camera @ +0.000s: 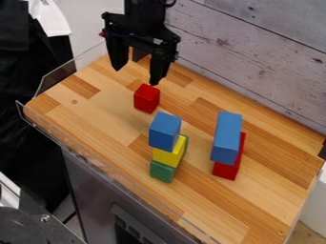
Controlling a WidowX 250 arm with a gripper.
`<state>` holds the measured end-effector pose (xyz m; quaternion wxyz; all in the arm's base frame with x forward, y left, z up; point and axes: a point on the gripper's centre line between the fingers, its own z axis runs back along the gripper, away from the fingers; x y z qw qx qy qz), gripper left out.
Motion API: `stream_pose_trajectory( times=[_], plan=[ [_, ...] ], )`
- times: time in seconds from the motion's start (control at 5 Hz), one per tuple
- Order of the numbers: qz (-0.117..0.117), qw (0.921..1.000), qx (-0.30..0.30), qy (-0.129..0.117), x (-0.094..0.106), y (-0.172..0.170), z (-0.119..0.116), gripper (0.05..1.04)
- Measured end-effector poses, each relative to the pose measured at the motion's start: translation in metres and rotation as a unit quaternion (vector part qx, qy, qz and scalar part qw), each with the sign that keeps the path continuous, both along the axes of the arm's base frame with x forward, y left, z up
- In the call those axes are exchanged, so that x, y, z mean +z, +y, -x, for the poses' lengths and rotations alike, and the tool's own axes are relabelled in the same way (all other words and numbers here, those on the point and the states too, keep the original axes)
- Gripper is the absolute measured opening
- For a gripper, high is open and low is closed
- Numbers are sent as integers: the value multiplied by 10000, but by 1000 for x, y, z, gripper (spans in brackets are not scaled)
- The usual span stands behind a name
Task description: Put the red block on top of the cylinder
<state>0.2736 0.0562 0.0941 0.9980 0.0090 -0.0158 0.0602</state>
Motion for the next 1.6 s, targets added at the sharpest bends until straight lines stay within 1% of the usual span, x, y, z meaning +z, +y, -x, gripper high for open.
stream_pose_trajectory(
  times=[0.2, 0.4, 0.6, 0.8, 1.2, 1.4, 1.6],
  plan=[
    [33, 9999, 15, 165, -9, 0, 3, 1000],
    [38, 9988, 156, 460, -23, 5, 7, 999],
    [79, 9982, 170, 578, -30, 7, 7, 999],
    [131, 9977, 226, 630, -37, 12, 2, 1000],
    [280, 9956, 261, 856, -57, 15, -3, 999],
    [297, 9950, 238, 922, -60, 16, -8, 1000],
    [338, 9943, 254, 983, -65, 15, -8, 961]
  ],
)
